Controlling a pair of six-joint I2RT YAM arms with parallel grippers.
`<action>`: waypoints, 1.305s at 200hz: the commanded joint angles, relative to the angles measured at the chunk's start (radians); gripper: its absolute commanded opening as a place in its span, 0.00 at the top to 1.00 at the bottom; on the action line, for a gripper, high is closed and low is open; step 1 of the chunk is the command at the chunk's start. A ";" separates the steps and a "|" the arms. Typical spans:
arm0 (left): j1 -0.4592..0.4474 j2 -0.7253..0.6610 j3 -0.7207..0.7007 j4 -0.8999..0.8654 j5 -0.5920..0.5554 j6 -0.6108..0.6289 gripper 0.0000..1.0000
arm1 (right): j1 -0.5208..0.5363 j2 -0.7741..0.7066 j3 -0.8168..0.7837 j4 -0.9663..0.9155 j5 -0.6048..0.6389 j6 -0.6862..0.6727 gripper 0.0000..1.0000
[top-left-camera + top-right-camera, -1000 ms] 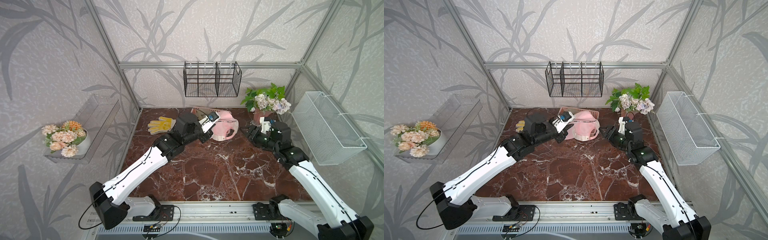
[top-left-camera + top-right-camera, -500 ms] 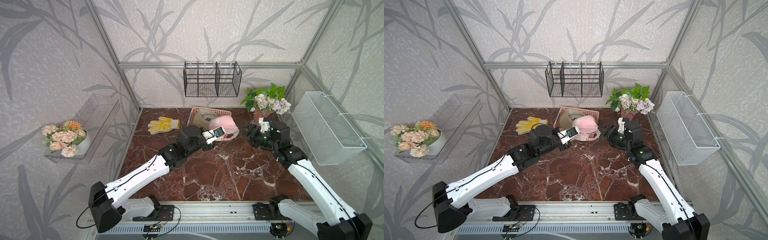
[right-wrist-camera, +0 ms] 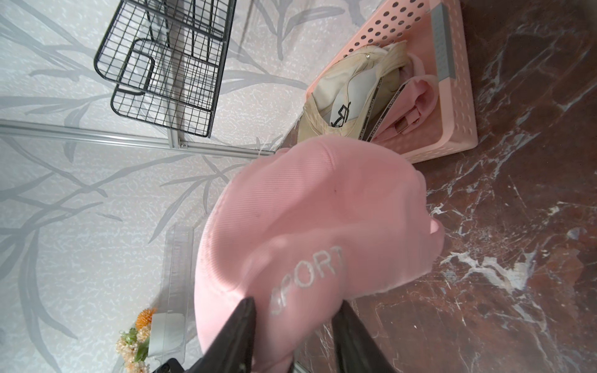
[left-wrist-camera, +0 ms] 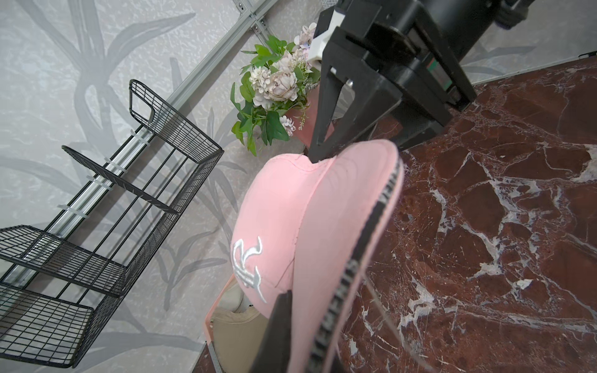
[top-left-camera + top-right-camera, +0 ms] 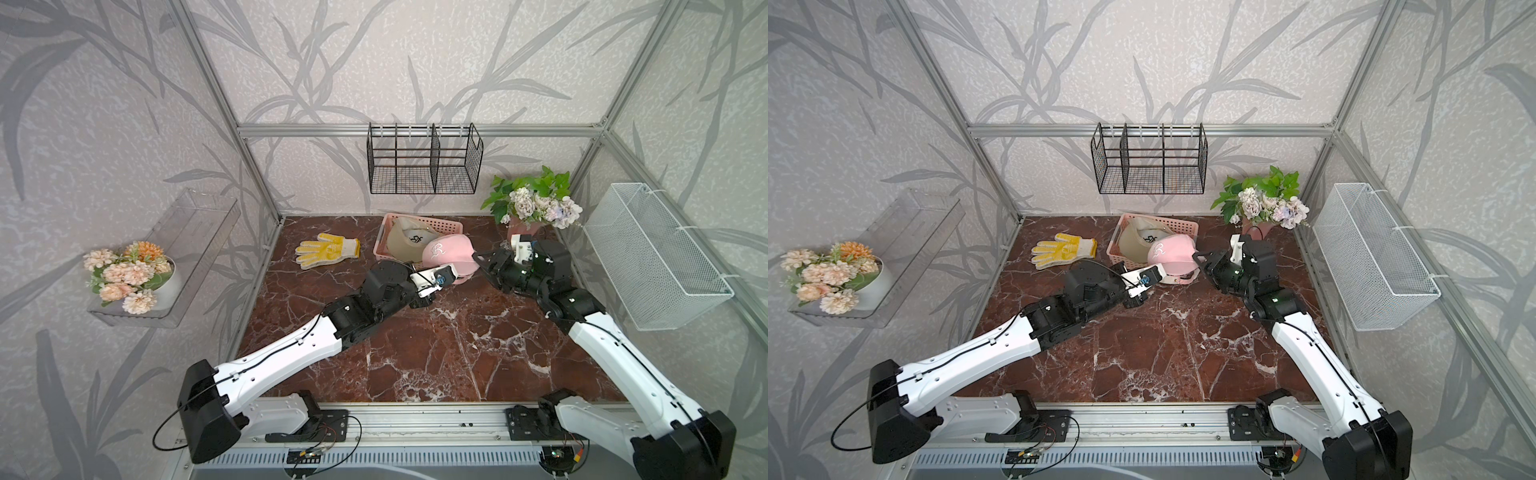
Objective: Turn the baseball cap inside out
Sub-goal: Turn over the baseball cap, then place the baseball cap at the center of the board.
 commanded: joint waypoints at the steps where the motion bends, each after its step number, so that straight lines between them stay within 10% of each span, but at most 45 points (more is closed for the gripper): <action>1: -0.021 -0.021 -0.009 0.076 -0.030 0.033 1.00 | 0.009 0.006 -0.015 0.055 -0.012 0.008 0.70; 45: -0.032 -0.056 -0.020 0.074 0.000 0.016 0.75 | 0.011 0.006 -0.021 0.048 0.010 -0.014 1.00; 96: -0.032 -0.240 -0.093 0.063 0.116 -0.155 0.14 | 0.089 0.025 -0.027 0.163 -0.003 -0.174 1.00; 207: -0.017 -0.445 -0.131 0.057 -0.488 -0.694 0.14 | 0.455 0.364 0.119 0.397 -0.014 -0.400 1.00; 261: -0.012 -0.584 -0.207 0.050 -0.564 -0.744 0.14 | 0.558 0.657 0.320 0.492 -0.040 -0.430 1.00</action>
